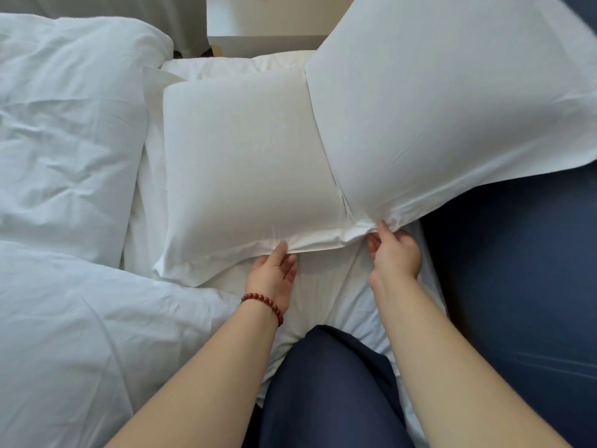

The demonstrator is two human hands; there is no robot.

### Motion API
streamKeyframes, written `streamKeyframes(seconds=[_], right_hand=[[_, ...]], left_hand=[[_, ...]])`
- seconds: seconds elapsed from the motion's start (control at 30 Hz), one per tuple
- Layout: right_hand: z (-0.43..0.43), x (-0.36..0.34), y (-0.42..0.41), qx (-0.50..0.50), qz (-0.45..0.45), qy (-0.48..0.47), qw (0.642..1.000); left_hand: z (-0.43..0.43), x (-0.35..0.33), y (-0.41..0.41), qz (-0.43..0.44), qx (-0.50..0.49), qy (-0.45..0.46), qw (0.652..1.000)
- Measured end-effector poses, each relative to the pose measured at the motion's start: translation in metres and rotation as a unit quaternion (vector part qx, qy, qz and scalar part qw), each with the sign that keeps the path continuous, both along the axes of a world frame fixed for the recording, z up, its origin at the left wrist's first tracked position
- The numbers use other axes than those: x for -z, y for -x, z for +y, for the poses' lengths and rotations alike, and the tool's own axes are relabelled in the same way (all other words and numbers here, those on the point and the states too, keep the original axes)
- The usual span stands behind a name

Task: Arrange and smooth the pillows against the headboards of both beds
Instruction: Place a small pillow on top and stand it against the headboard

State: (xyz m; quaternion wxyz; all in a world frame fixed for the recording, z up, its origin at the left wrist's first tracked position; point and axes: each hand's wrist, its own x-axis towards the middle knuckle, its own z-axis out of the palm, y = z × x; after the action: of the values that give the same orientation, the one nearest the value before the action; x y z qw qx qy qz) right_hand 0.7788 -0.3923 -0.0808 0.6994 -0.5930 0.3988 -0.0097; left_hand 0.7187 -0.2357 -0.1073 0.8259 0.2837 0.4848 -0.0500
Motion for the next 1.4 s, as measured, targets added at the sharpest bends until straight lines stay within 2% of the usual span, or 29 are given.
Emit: streamKeyframes(seconds=[0.07,0.1,0.23,0.33,0.43,0.47,0.53,0.6,0.67,0.8,0.87,0.97,1.1,1.27,1.4], right_hand=[[-0.003,0.002,0.017,0.018,0.028,0.068,0.997],[-0.001,0.004,0.027,0.019,0.043,0.060,0.997],[0.014,0.017,0.043,-0.073,0.060,-0.117,0.989],[0.030,0.012,0.023,-0.143,0.064,-0.209,0.965],[0.035,0.009,0.017,-0.088,0.077,-0.168,0.979],[0.034,0.011,0.021,-0.060,0.071,-0.141,0.986],[0.034,0.017,0.033,-0.030,0.061,-0.146,0.987],[0.044,0.024,0.045,-0.051,0.074,-0.217,0.972],[0.064,0.025,0.050,-0.116,0.106,-0.283,0.946],[0.110,0.017,0.046,-0.162,0.138,-0.335,0.918],[0.121,0.013,0.044,-0.154,0.140,-0.339,0.917],[0.123,0.014,0.045,-0.125,0.132,-0.354,0.917],[0.134,0.014,0.054,-0.116,0.134,-0.359,0.917],[0.168,0.010,0.060,-0.137,0.172,-0.348,0.911],[0.166,0.017,0.067,-0.119,0.144,-0.316,0.930]], left_hand=[[0.001,-0.002,0.004,0.002,-0.015,0.000,1.000],[0.000,-0.004,0.003,-0.010,-0.030,0.014,0.999],[-0.002,-0.010,-0.004,-0.029,-0.075,0.074,0.994],[-0.001,-0.009,0.000,-0.026,-0.079,0.036,0.996],[0.002,-0.006,0.012,-0.004,-0.069,-0.015,0.997],[0.006,-0.003,0.017,-0.003,-0.075,-0.015,0.997],[0.017,0.001,0.025,-0.012,-0.103,0.004,0.995],[0.031,0.005,0.031,-0.022,-0.146,0.025,0.989],[0.047,0.004,0.032,-0.029,-0.169,0.027,0.985],[0.067,-0.004,0.028,-0.039,-0.209,0.006,0.977],[0.073,-0.008,0.032,-0.041,-0.188,-0.017,0.981],[0.086,-0.020,0.040,-0.043,-0.100,-0.078,0.991],[0.113,-0.024,0.048,-0.011,-0.039,-0.170,0.985],[0.132,-0.015,0.055,0.013,-0.019,-0.099,0.995],[0.142,-0.014,0.057,-0.007,-0.121,-0.001,0.993]])
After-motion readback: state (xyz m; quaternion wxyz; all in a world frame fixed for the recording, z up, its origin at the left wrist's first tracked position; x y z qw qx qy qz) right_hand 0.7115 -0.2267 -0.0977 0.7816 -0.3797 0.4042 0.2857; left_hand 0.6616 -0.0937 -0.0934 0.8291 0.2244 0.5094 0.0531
